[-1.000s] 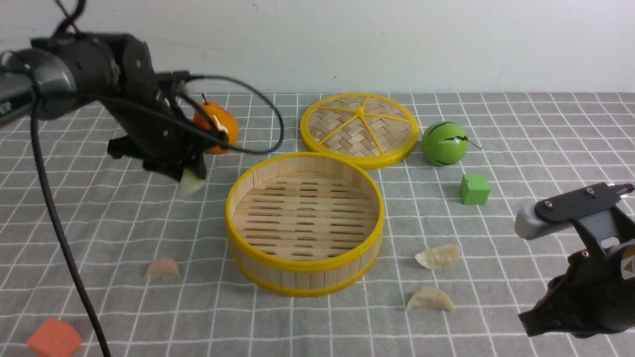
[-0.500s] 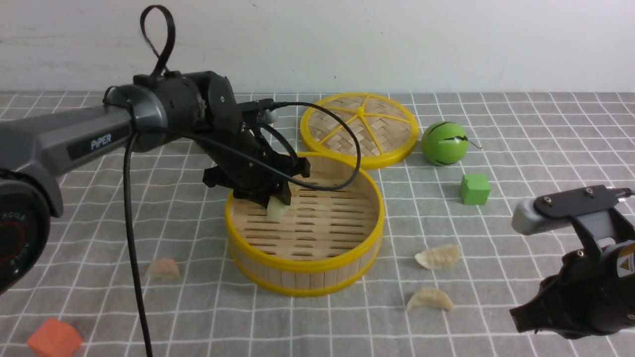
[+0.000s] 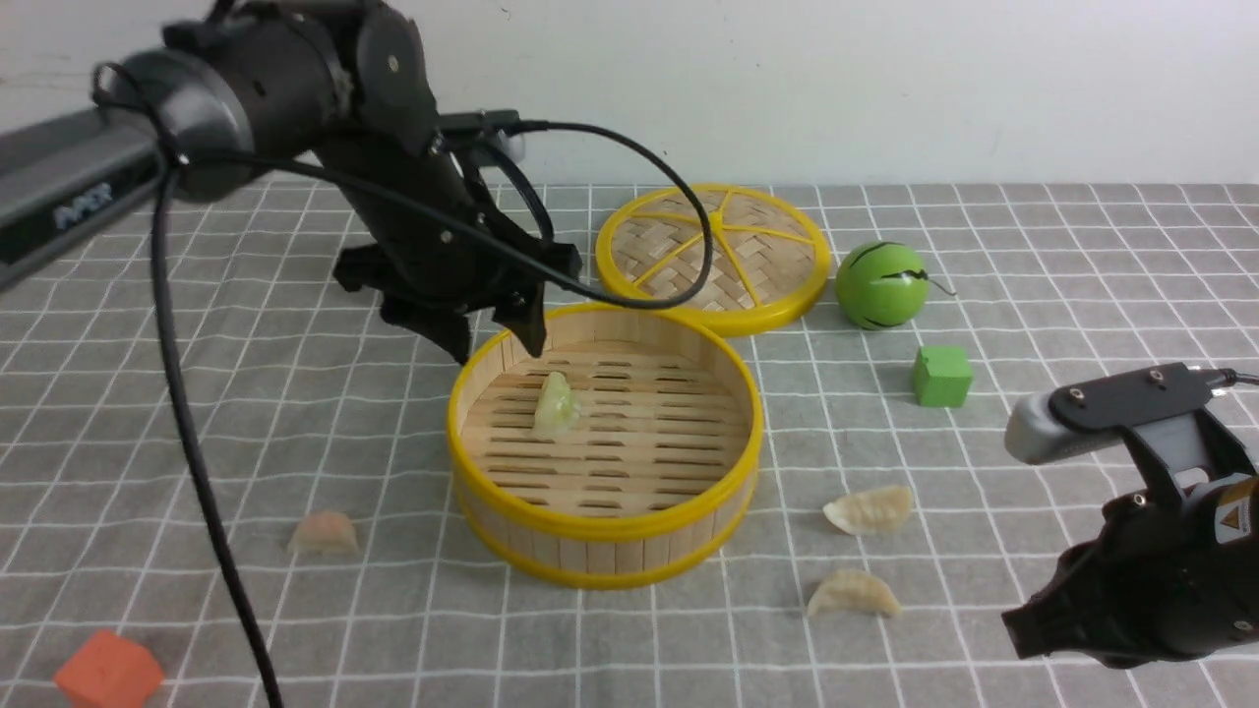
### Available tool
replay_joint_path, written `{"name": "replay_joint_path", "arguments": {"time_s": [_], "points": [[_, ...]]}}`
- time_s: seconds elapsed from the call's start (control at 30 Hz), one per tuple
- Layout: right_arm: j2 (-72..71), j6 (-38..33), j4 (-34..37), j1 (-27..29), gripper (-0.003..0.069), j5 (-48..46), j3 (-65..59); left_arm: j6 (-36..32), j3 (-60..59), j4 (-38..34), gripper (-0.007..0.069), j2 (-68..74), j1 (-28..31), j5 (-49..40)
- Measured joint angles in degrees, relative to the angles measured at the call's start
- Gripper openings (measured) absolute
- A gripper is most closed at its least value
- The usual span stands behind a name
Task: Put the dumplings into the steamer on the table with the grey tablecloth.
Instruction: 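Reach for and grasp a dumpling on the table with the left gripper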
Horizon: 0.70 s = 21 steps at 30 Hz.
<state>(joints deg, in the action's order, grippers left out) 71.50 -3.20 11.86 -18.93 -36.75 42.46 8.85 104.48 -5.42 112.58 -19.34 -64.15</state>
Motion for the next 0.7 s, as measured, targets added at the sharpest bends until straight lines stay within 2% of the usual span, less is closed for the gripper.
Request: {"name": "replay_joint_path", "arguments": {"time_s": [0.07,0.2,0.37,0.5,0.6,0.7], "points": [[0.04,-0.37,1.12,0.0,-0.0001,-0.12,0.0,0.89,0.12,3.73,0.0437,-2.03,0.06,-4.8],[0.04,-1.75,1.84,0.0,0.0001,-0.69,0.0,1.35,-2.17,8.64,0.0414,-3.91,0.2,-5.93],[0.04,-2.76,3.38,0.0,0.0007,-0.92,0.0,2.64,-14.63,10.88,0.0365,-6.65,0.2,-5.67],[0.04,-3.23,6.63,0.0,0.0009,-1.53,0.0,6.57,-24.73,10.99,0.0339,-8.72,0.2,1.0],[0.04,-6.63,10.14,0.0,0.001,-2.57,0.0,13.31,-30.39,11.95,0.0331,-9.86,0.2,8.14],[0.04,-11.41,13.87,0.0,0.0015,-4.08,0.0,21.52,-33.92,15.96,0.033,-9.94,0.2,16.06]]}}
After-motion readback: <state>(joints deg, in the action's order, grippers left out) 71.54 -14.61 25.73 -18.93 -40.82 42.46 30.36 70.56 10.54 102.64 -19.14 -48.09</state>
